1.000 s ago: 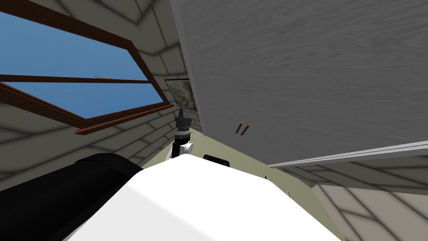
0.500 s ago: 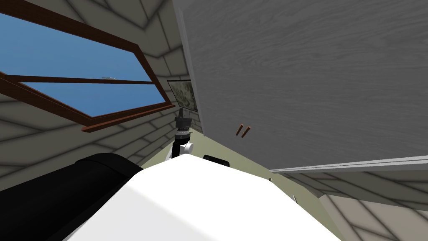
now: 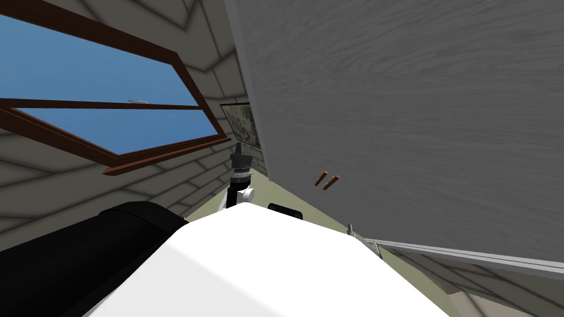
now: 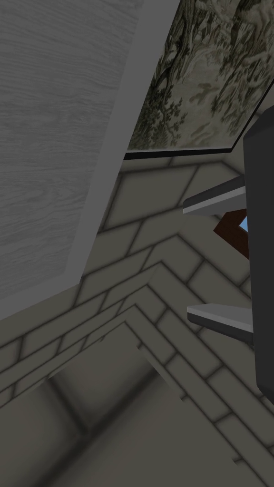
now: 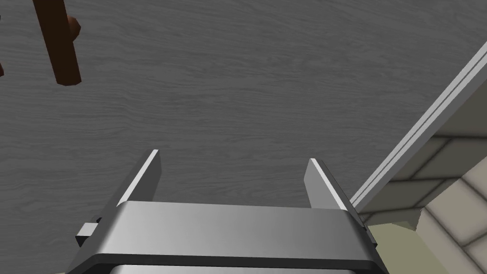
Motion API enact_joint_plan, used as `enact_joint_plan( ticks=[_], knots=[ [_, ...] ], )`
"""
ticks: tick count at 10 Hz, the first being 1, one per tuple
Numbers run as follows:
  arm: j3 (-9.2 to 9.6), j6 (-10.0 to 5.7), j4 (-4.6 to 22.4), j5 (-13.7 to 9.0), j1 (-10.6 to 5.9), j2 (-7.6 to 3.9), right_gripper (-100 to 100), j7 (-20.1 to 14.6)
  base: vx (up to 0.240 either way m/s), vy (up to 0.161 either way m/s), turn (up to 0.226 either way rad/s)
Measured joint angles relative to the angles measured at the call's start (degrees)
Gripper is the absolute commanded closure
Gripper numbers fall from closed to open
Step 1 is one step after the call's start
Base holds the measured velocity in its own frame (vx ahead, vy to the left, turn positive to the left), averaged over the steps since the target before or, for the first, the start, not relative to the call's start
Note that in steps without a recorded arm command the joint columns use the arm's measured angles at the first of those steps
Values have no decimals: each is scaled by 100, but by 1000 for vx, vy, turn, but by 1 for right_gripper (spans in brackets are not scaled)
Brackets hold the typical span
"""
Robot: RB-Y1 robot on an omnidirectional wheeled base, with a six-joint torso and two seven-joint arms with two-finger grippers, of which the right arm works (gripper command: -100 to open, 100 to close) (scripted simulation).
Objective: Pull the door open
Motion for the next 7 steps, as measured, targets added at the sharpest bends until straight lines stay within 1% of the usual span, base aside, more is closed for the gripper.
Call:
enact_joint_plan(
  ticks=[1, 2, 3, 5, 6, 7],
  knots=[
    [39, -34, -25, 23, -63, 57, -100, 8, 190, -55, 113],
    [56, -9, -85, 26, -124, 36, -100, -5, 213, -47, 119],
    [83, 40, -152, 38, -247, 76, -100, 21, 199, -52, 112],
    [158, 82, -311, 73, -384, 110, -100, 27, 214, -18, 151],
    [211, 51, -288, 102, -503, 131, -100, 3, 225, 13, 110],
    [266, -14, -191, 133, -652, 151, -100, -36, 135, 11, 31]
  ],
)
